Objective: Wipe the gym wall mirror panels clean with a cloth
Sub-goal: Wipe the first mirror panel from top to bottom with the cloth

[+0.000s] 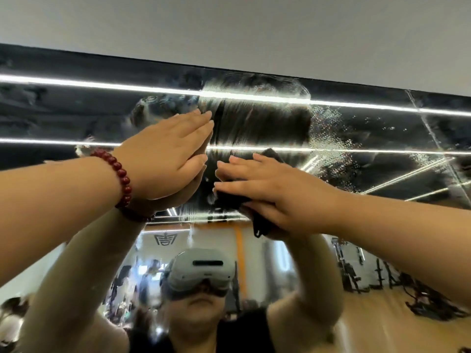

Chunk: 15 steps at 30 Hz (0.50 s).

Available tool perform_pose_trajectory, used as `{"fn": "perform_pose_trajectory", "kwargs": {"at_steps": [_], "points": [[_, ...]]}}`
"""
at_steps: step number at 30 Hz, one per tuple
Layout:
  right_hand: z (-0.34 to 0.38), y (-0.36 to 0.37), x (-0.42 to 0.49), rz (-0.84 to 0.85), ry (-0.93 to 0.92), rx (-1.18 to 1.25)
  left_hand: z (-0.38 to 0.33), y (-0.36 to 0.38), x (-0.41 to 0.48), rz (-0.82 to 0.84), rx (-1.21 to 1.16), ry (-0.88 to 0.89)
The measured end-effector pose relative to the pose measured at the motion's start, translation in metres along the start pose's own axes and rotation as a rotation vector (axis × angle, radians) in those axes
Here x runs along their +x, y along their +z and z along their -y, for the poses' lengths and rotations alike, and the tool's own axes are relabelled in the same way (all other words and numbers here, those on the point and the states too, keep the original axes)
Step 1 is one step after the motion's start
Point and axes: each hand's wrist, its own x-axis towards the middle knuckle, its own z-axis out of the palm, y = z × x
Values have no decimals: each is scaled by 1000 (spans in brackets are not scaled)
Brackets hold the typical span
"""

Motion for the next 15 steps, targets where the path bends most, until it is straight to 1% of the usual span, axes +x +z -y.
{"fn": "perform_pose_trajectory", "kwargs": {"at_steps": [1, 3, 6, 8, 10, 13, 15], "points": [[-5, -5, 4, -30, 40, 29, -2, 0, 0, -8, 2, 7], [-21, -17, 21, -109, 185, 58, -6, 0, 0, -17, -4, 13], [-44, -31, 37, -150, 420, 59, -8, 2, -1, -12, -4, 3], [-47, -26, 39, -167, 487, 51, -9, 6, -1, -17, 18, 3], [-37, -12, 38, -169, 438, 11, -9, 9, -2, -26, 18, 10], [-4, 11, 15, -130, 180, -53, -9, 9, -6, -36, -13, 21], [16, 20, -10, -86, 54, -55, -11, 8, -11, -38, -27, 33]]}}
